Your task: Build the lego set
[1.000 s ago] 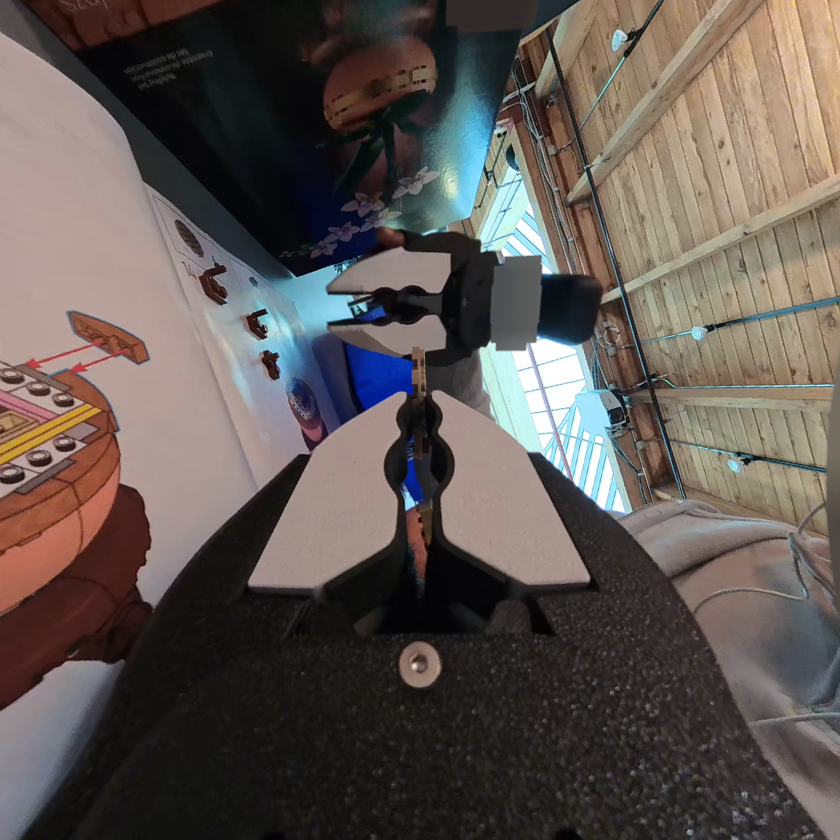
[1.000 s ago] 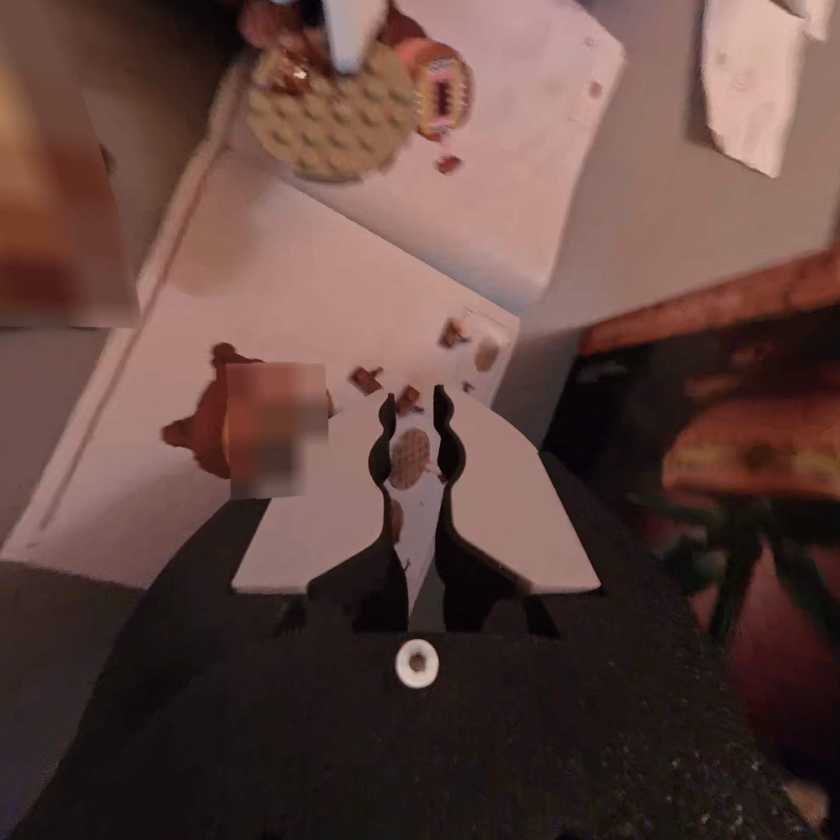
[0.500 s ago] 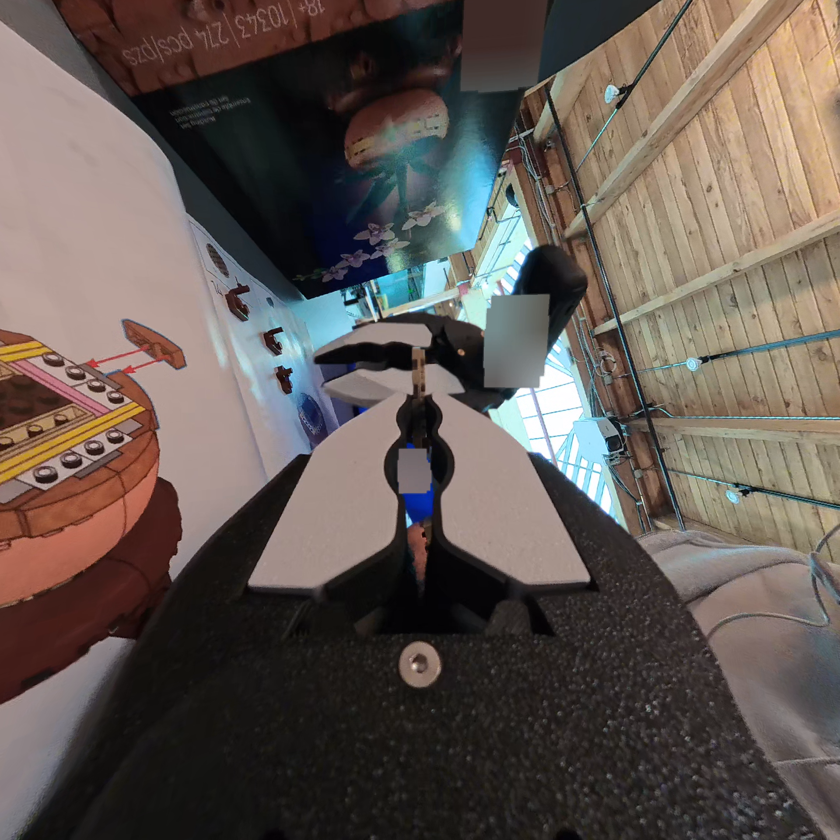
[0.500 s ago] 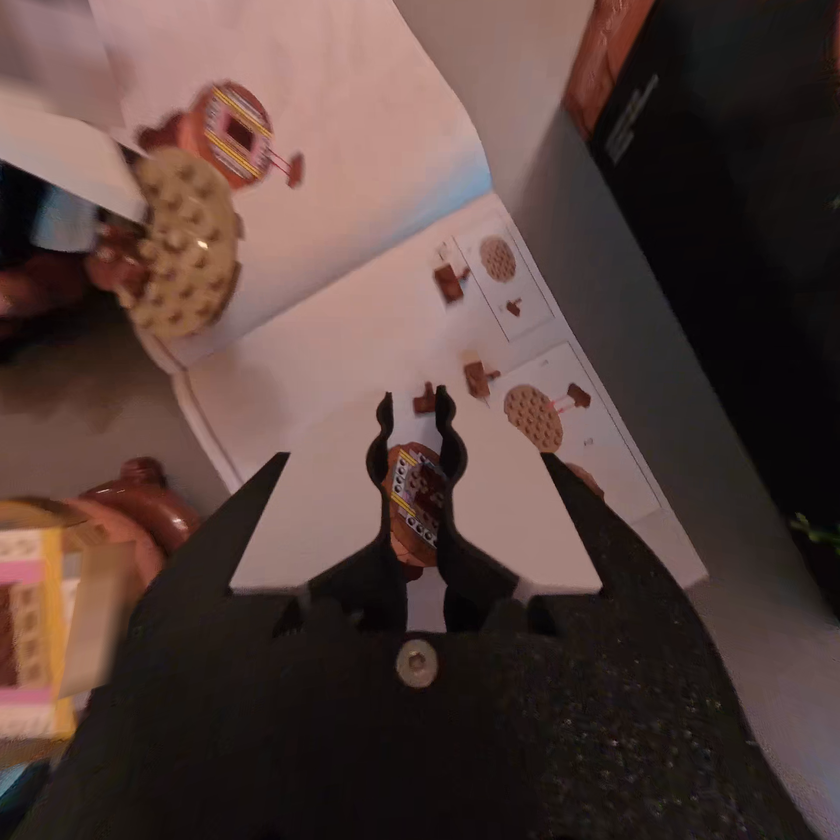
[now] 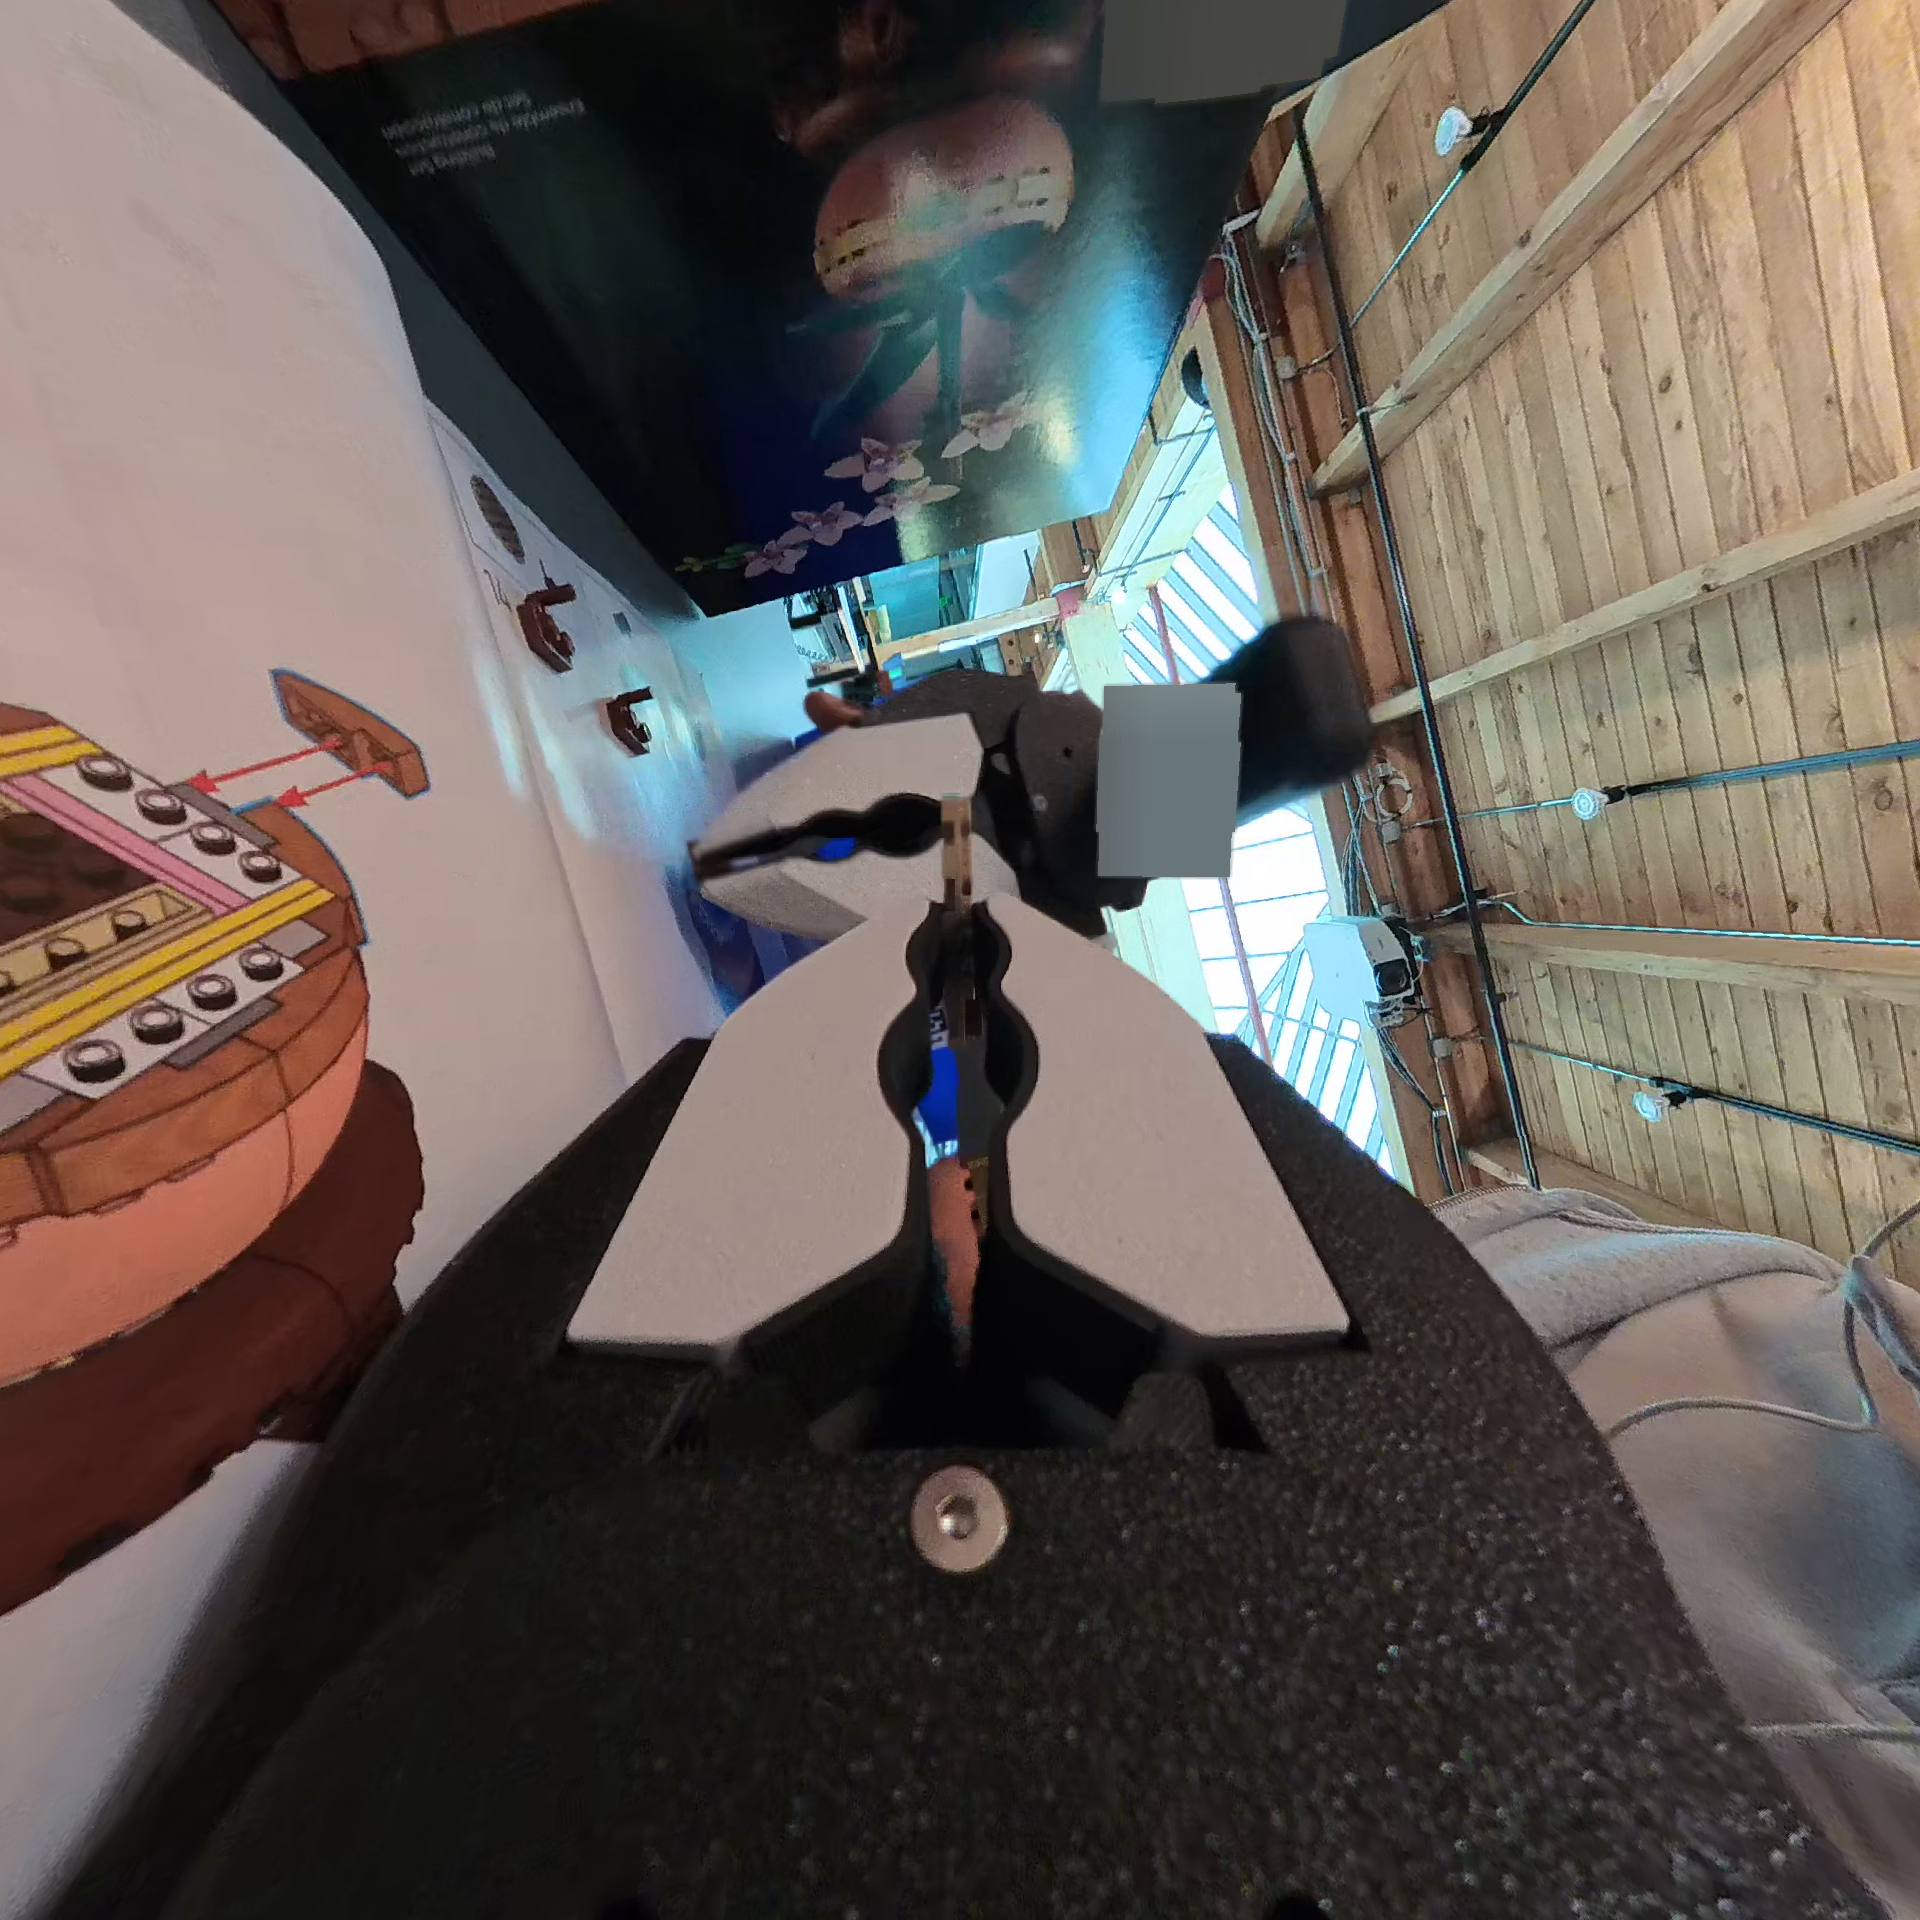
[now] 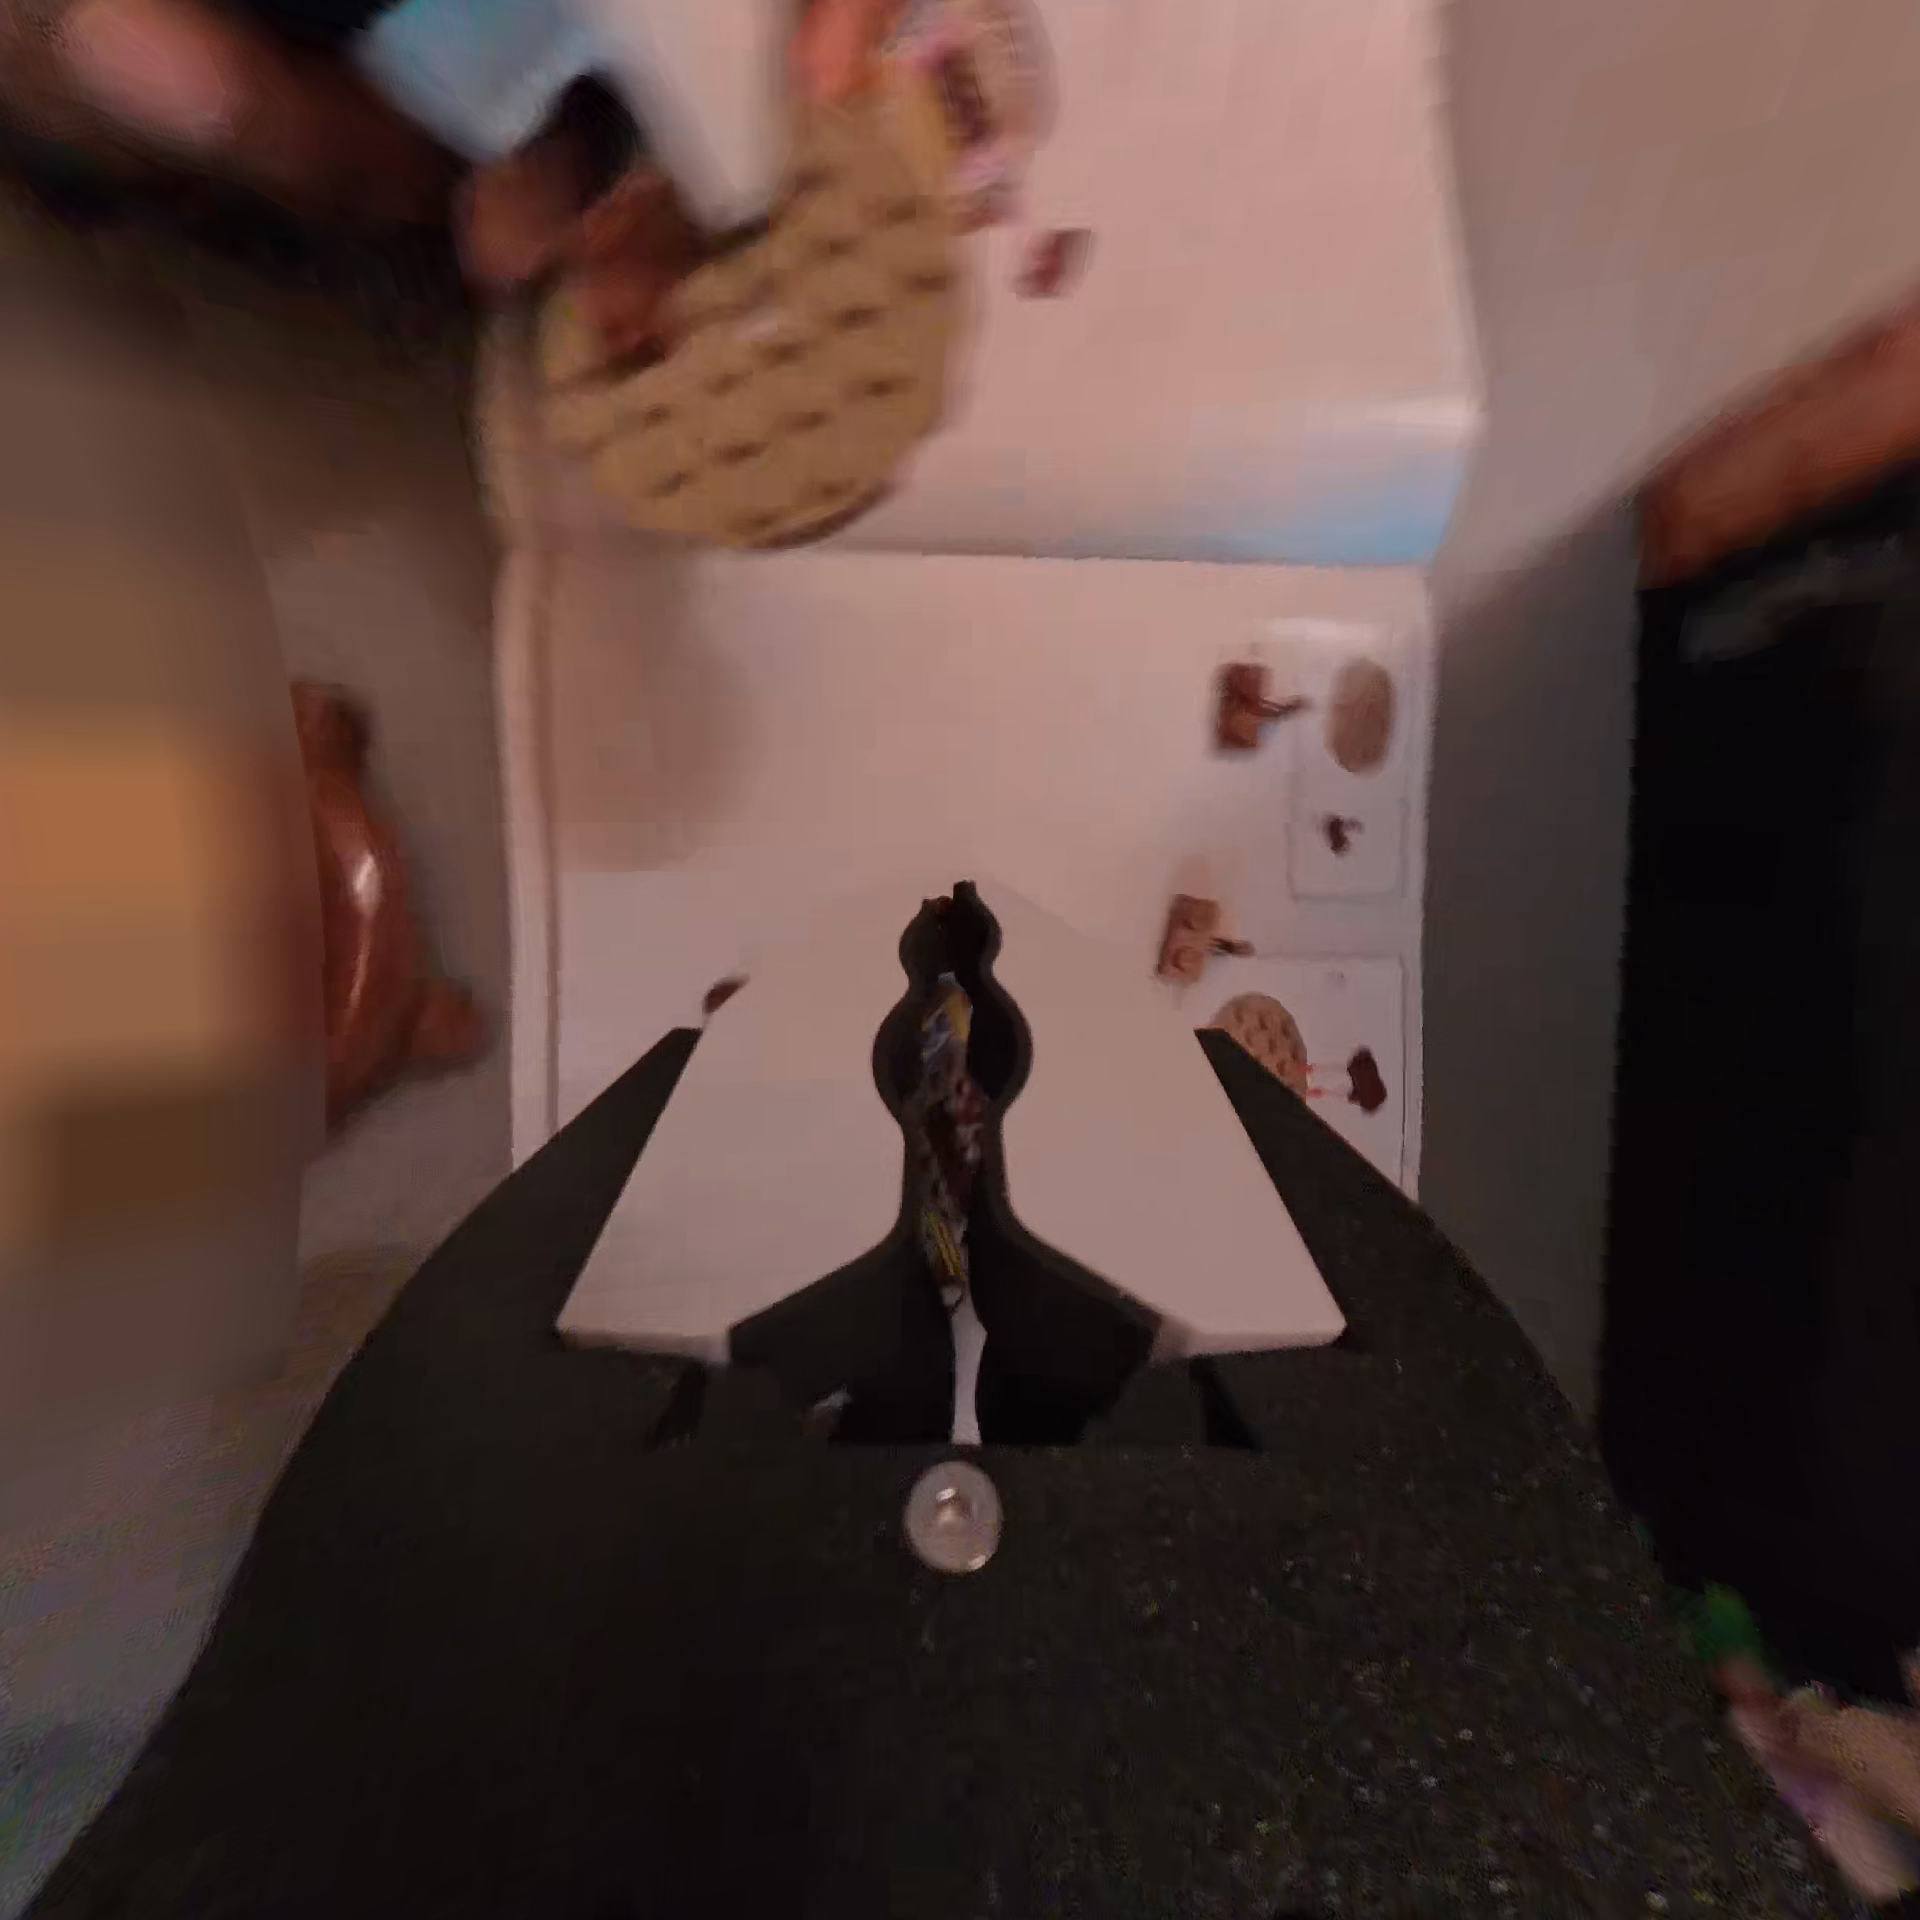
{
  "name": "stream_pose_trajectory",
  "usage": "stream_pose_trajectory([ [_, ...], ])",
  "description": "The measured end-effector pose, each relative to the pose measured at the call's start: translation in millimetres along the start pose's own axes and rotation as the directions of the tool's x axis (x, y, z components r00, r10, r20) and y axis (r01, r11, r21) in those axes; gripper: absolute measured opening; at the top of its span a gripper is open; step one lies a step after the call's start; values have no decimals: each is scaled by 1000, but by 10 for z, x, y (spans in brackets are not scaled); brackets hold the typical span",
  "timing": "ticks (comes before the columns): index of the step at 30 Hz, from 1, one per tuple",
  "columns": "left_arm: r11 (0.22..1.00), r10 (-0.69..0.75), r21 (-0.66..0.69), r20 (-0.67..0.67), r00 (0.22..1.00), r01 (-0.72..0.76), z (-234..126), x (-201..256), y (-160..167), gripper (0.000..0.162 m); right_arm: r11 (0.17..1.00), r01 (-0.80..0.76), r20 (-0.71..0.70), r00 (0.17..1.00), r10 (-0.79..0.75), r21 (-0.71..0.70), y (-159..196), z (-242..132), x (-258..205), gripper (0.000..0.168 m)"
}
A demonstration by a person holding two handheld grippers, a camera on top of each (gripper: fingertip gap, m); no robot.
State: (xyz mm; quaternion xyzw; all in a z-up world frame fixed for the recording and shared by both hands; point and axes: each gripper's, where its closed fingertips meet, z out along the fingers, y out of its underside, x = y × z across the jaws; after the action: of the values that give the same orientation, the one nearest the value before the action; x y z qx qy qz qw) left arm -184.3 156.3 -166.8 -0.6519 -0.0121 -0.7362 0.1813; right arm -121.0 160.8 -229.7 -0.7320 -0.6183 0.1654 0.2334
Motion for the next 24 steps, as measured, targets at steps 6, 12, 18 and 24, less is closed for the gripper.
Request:
stream_pose_trajectory([
  [6,1000,-3,-13,6,1000,3,-51,-4,-5,3,937,347,74,934,-350,48,-35,-95,-137,15],
  [12,1000,3,-1,2,1000,-3,-57,5,-18,3,982,183,-27,983,-181,54,-3,-152,-139,21],
  [18,1000,-10,-18,3,1000,10,-41,-6,-2,4,914,-369,-65,921,384,168,-13,-137,-326,8],
  [24,999,-12,-37,12,1000,13,-27,-19,23,4,862,-478,-106,861,498,166,30,-66,-293,8],
])
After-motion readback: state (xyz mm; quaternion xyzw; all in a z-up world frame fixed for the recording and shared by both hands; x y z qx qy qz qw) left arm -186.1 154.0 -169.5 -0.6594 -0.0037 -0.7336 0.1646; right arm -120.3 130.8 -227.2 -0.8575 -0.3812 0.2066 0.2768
